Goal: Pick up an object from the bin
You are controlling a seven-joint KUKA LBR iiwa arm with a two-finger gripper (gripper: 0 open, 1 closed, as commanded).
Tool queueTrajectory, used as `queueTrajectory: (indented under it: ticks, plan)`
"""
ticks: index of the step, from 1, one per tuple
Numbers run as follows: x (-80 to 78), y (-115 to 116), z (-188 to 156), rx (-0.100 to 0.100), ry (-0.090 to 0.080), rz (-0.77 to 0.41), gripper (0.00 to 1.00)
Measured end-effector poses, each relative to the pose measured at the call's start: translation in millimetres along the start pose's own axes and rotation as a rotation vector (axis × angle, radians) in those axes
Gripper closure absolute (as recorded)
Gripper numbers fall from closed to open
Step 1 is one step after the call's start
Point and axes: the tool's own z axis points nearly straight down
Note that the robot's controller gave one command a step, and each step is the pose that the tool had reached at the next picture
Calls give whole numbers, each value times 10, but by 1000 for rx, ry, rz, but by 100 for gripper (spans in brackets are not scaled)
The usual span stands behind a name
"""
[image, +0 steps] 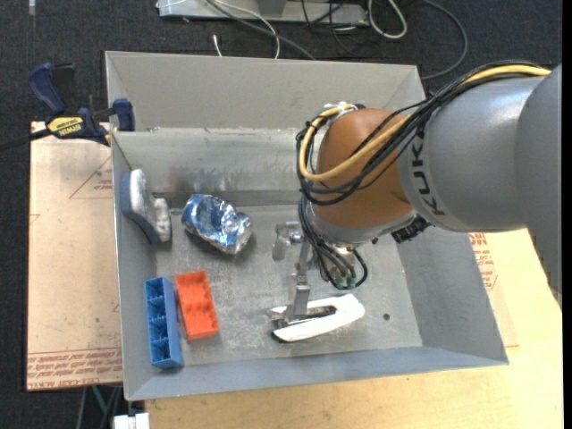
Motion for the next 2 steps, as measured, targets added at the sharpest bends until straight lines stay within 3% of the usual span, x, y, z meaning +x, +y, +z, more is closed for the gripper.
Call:
queueTrajectory:
  ticks: [1,2]
  plan:
    - [-20,-5,-38,-1,-7,3,0]
    - [251,-756,780,0,-1,-215,0]
